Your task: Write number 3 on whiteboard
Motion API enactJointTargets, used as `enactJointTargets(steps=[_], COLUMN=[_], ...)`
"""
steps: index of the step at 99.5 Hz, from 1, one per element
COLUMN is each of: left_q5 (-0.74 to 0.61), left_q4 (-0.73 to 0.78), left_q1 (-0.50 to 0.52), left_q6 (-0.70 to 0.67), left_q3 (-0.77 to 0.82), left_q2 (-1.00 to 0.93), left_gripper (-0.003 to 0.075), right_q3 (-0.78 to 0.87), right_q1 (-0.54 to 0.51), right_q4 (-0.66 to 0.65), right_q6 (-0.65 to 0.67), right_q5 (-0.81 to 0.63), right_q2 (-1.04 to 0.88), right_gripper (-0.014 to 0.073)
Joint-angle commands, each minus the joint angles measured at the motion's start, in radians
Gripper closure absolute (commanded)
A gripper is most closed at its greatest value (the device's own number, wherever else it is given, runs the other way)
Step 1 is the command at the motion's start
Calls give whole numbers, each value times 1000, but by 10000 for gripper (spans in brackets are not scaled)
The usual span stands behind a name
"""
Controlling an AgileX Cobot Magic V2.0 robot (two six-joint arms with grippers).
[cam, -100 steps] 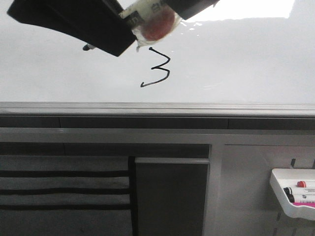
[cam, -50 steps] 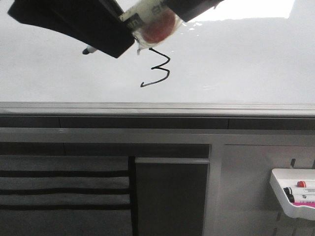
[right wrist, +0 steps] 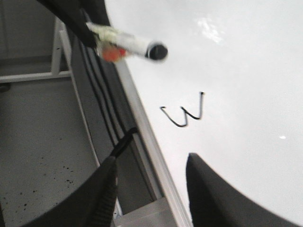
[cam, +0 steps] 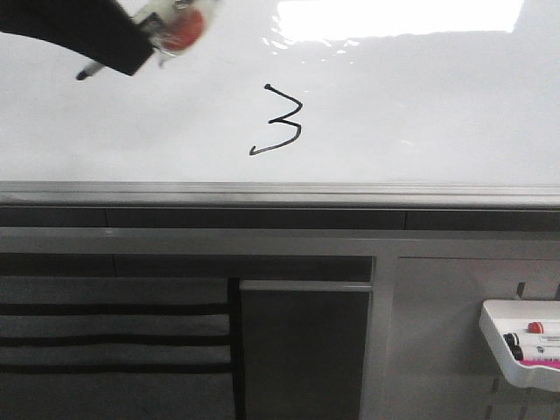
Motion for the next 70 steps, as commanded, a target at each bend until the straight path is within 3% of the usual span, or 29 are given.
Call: enactJointTargets(steps=[1,15,29,70], left_q5=[-143,-324,-468,-478], left_q4=[-86,-289,-360,-384], left_q1=[90,209,238,238], left_q6=[-111,-130,-130,-130], left_q3=[-1,63,93,91], left_q2=[-19,-19,-1,126], left_gripper=[741,741,741,741], right_q3=[-23,-21,-19,-19], right_q1=[-57,-101,-101,-101], right_q4=[26,26,26,26], right_q6=[37,41,48,57], right_q5=[-31,11,32,51], right_q2=[-42,-44,-42,-42], right_gripper=[296,296,296,296])
